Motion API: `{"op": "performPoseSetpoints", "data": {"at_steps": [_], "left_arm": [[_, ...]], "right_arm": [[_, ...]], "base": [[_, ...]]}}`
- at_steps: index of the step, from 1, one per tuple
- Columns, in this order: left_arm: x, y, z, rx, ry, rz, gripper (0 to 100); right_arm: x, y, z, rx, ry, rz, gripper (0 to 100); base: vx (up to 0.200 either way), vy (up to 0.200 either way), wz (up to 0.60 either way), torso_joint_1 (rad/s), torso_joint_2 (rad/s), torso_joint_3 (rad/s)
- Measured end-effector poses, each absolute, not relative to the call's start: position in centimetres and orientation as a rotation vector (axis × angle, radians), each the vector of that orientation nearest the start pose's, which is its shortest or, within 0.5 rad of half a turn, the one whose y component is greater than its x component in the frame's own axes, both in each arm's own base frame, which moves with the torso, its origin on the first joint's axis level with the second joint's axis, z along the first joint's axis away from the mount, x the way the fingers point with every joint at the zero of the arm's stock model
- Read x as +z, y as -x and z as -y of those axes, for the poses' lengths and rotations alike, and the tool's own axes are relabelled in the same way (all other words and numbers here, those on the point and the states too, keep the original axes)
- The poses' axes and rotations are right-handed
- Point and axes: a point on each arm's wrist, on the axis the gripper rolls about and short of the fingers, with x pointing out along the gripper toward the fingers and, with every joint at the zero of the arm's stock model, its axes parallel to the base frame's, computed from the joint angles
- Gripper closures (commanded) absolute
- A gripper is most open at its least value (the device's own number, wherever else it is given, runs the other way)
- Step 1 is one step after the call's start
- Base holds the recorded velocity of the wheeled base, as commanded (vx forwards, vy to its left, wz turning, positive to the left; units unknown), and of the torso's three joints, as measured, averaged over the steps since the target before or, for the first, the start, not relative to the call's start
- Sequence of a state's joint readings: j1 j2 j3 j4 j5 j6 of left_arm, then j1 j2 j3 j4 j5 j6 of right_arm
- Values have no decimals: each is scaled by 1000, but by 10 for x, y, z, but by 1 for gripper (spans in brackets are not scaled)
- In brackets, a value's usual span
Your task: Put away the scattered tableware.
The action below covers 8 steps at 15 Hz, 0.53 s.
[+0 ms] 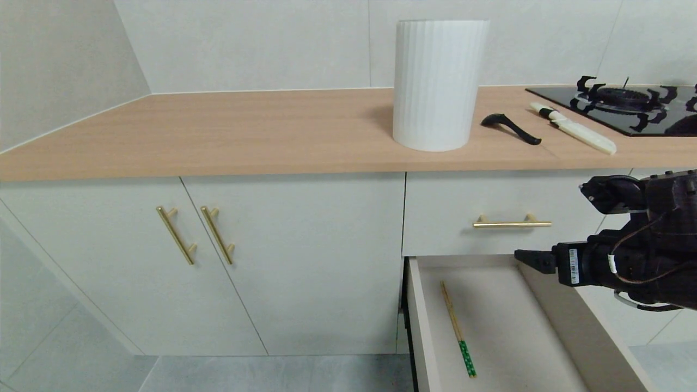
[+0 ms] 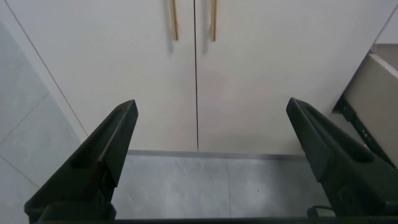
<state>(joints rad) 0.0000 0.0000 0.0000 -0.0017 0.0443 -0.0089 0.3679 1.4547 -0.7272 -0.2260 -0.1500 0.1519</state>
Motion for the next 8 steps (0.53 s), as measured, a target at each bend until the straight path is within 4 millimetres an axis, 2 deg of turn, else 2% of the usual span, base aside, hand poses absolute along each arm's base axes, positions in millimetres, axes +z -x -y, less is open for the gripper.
{"op": "performPoseSetpoints", "data": {"at_steps": [8], "left_arm": [[76, 23, -1, 44, 9, 1, 0]], "right_arm": [[189, -221, -81, 176, -21, -498, 0]], "base": [[0, 0, 0, 164, -480, -300]]}}
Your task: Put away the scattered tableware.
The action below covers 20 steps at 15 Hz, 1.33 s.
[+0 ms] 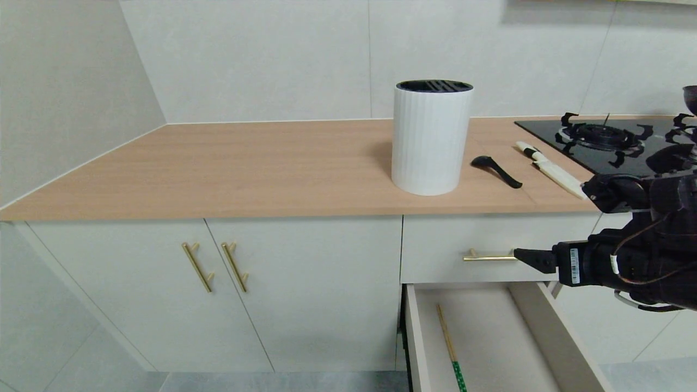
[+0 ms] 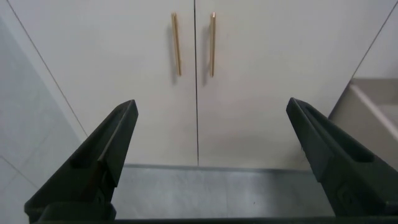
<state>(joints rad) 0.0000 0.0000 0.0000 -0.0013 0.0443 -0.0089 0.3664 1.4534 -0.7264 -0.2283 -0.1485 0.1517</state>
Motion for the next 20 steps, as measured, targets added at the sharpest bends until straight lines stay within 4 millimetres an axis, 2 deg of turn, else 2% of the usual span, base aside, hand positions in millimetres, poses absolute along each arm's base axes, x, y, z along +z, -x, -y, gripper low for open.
{"op": "performPoseSetpoints", "data": {"at_steps": [10, 13, 16, 20], "left_arm": [[76, 23, -1, 44, 9, 2, 0], [76, 23, -1, 44, 9, 1, 0], [76, 23, -1, 44, 9, 1, 0], [76, 23, -1, 44, 9, 1, 0]], "right_arm": [[185, -222, -81, 175, -18, -511, 0], [185, -225, -80, 168, -15, -509, 0], [195, -254, -73, 132, -12, -420, 0], [200, -324, -64, 107, 0, -330, 0]], "base": [[0, 0, 0, 213, -499, -285], [0, 0, 0, 87, -190, -108], [0, 0, 0, 9, -17, -11], [0, 0, 0, 0, 0, 0]]}}
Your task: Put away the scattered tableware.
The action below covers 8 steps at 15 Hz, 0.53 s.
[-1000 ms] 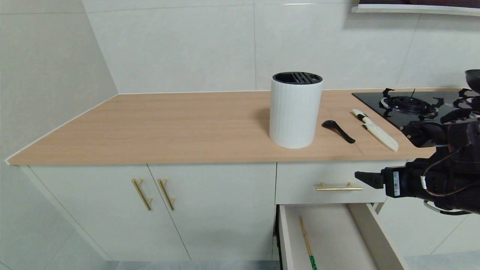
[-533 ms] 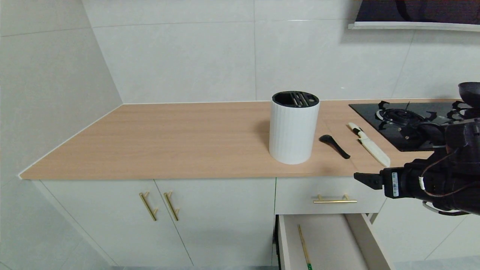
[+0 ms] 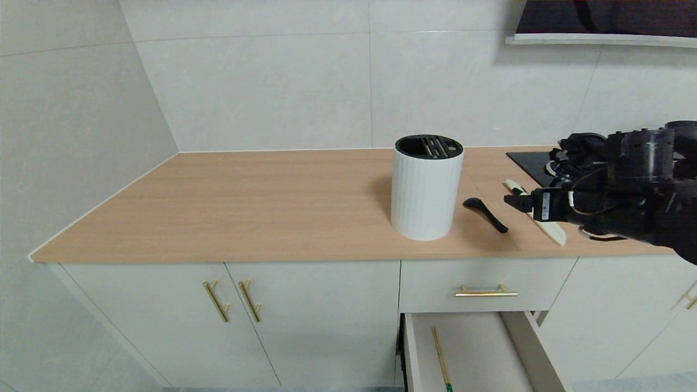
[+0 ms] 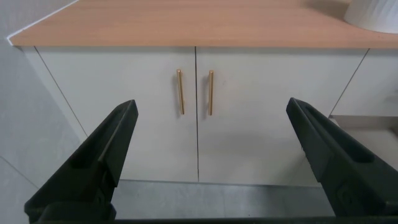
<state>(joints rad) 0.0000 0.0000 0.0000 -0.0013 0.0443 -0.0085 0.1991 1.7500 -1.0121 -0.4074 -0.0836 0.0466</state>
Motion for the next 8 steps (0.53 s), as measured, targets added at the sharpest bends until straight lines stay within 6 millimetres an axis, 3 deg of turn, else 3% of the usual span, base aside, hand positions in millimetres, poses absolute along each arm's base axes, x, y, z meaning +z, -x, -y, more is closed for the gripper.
{"op": "performPoseSetpoints", "data": {"at_steps": [4, 8], "left_arm": [[76, 23, -1, 44, 9, 1, 0], [76, 23, -1, 44, 9, 1, 0]], "right_arm": [[182, -384, -52, 208, 61, -276, 0], [147, -394, -49, 279, 120, -357, 0]], "base": [[0, 0, 0, 0, 0, 0], [0, 0, 0, 0, 0, 0]]}}
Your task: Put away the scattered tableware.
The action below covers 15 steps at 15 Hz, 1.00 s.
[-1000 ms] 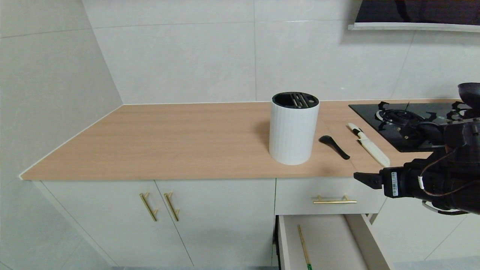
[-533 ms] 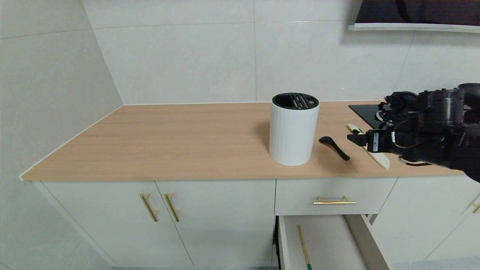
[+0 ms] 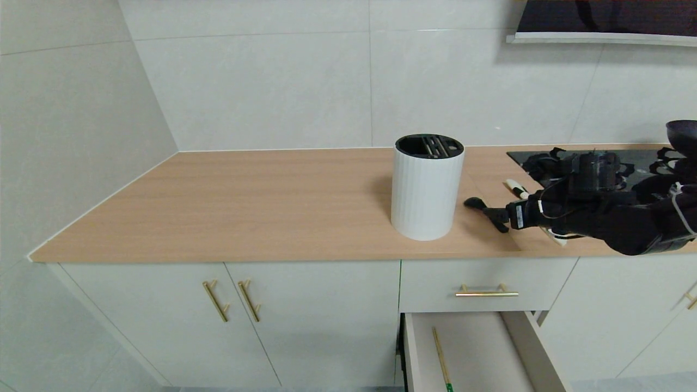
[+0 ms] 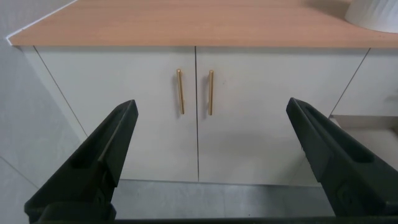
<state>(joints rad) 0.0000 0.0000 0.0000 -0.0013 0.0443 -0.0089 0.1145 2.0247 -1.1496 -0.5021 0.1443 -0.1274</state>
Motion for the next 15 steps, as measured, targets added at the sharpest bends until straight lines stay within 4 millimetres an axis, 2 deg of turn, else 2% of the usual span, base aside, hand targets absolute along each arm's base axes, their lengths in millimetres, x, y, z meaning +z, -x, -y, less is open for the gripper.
{"op": "performPoseSetpoints", "data": {"at_steps": [5, 11, 15], "left_arm": [[76, 23, -1, 44, 9, 1, 0], [76, 23, -1, 44, 9, 1, 0], [76, 23, -1, 44, 9, 1, 0]], "right_arm": [[125, -411, -50, 280, 121, -364, 0], [100, -442, -50, 267, 117, -376, 0], [93, -450, -45, 256, 106, -385, 0]], "base": [[0, 0, 0, 0, 0, 0], [0, 0, 0, 0, 0, 0], [0, 0, 0, 0, 0, 0]]}}
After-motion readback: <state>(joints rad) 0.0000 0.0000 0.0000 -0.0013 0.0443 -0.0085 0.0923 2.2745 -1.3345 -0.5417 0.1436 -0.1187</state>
